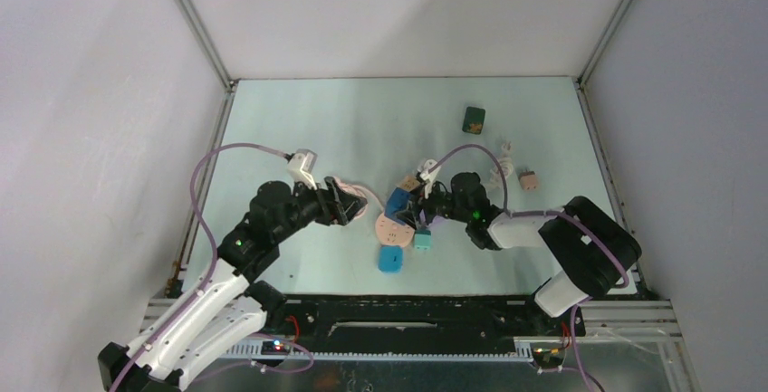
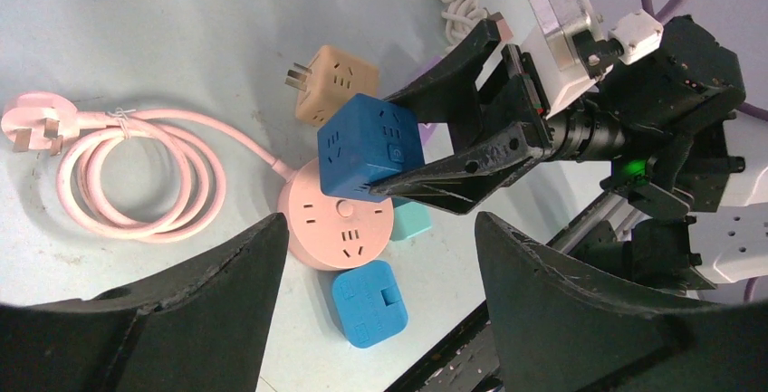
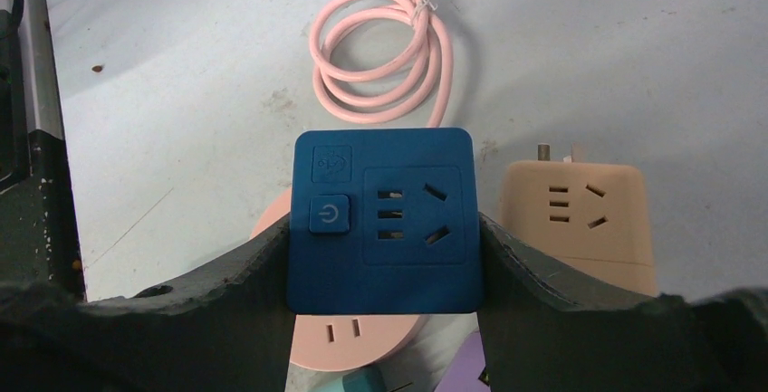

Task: Insert the plug
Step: Insert the plug into the socket.

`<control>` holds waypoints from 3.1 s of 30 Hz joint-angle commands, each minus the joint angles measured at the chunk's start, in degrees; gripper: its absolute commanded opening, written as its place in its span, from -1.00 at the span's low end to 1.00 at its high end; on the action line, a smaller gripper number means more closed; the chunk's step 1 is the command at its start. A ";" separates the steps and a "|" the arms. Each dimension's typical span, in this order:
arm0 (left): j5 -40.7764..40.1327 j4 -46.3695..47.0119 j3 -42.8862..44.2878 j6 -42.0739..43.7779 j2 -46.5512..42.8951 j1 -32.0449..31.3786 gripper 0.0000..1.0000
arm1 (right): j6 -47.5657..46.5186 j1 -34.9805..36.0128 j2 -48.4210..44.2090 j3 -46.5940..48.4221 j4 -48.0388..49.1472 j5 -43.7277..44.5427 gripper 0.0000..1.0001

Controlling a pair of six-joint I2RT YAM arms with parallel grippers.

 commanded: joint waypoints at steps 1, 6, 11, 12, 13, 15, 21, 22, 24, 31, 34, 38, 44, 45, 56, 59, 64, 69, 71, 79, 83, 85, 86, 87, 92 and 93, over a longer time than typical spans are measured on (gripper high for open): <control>0.14 1.33 -0.83 -0.51 -0.45 0.23 0.59 | -2.78 0.48 1.67 3.40 -9.84 0.70 -1.00; 0.04 1.27 -0.92 -0.47 -0.51 0.15 0.60 | -5.11 1.14 1.34 5.75 -15.80 1.71 -1.00; 0.12 1.53 -0.83 -0.59 -0.21 0.16 0.59 | -6.66 1.55 0.42 6.87 -19.43 1.68 -1.00; 0.15 1.55 -0.83 -0.66 -0.08 0.16 0.59 | -6.79 1.51 0.05 6.83 -19.87 1.57 -1.00; 0.14 1.54 -0.83 -0.70 -0.04 0.16 0.59 | -6.78 1.33 -0.32 6.90 -20.23 1.32 -1.00; 0.17 1.54 -0.87 -0.92 0.05 0.15 0.59 | -6.85 1.01 -1.01 6.91 -20.91 0.96 -1.00; 0.13 1.91 -1.03 -1.36 0.57 0.15 0.59 | -6.48 0.18 1.93 7.98 -23.50 0.07 -1.00; 0.16 1.85 -1.01 -1.40 0.70 0.21 0.59 | -6.52 0.14 3.15 8.63 -24.23 -0.03 -1.00; 0.19 1.90 -0.85 -1.58 1.01 0.19 0.59 | -6.51 0.22 5.24 10.06 -25.48 -0.37 -1.00; -0.34 1.36 -0.02 -2.38 2.17 0.19 0.57 | -7.19 2.33 8.66 10.38 -25.21 2.11 -1.00; -0.37 1.29 0.62 -2.22 2.94 0.15 0.57 | -7.39 3.26 9.74 10.34 -24.96 3.28 -1.00; -0.21 0.28 1.96 -0.84 4.26 0.20 0.57 | -7.77 4.35 10.54 10.23 -25.67 6.23 -1.00; -0.04 0.55 2.76 -0.18 5.65 0.16 0.57 | -7.91 5.03 12.26 8.82 -25.72 8.61 -1.00; 0.09 0.52 2.96 -0.14 5.87 0.17 0.57 | -7.66 4.98 13.02 8.88 -25.83 8.40 -1.00; -0.16 -0.43 4.35 1.74 6.39 0.16 0.57 | -6.13 5.32 17.83 8.93 -27.87 7.79 -1.00; -0.41 -1.12 4.53 2.06 6.22 0.18 0.57 | -6.28 5.50 17.81 9.28 -29.71 8.18 -1.00; -2.15 -1.87 4.53 1.47 6.05 0.15 0.57 | -7.10 5.61 15.87 9.28 -31.59 7.61 -1.00; -6.13 -5.24 6.02 0.13 7.73 0.44 0.52 | -6.85 5.70 12.47 9.27 -31.94 5.20 -1.00; -6.83 -6.49 7.17 -0.49 9.35 1.24 0.48 | -6.37 5.72 11.23 9.28 -31.70 4.29 -1.00; -2.56 -5.96 12.55 0.02 17.38 5.30 0.43 | -5.59 5.82 9.52 11.32 -34.16 2.60 -0.63; -0.18 -6.24 15.42 2.44 21.72 6.33 0.44 | -3.88 5.83 5.80 11.48 -33.37 3.18 -0.13; 0.89 -6.45 16.58 3.00 23.16 6.62 0.45 | -2.34 5.45 3.38 11.48 -32.58 3.39 0.18; 1.36 -6.32 16.99 3.22 23.58 6.71 0.45 | -1.56 5.15 2.10 11.52 -32.26 3.35 0.34; 1.93 -5.94 17.30 3.35 23.85 6.74 0.46 | -0.71 4.69 0.31 11.56 -31.90 3.31 0.47; 4.82 -3.12 16.98 3.92 24.22 6.83 0.49 | 1.86 2.45 -6.16 11.65 -32.49 2.66 0.99; 5.39 -2.69 16.87 3.99 24.31 6.83 0.50 | 1.95 2.22 -7.48 11.65 -33.10 2.69 0.99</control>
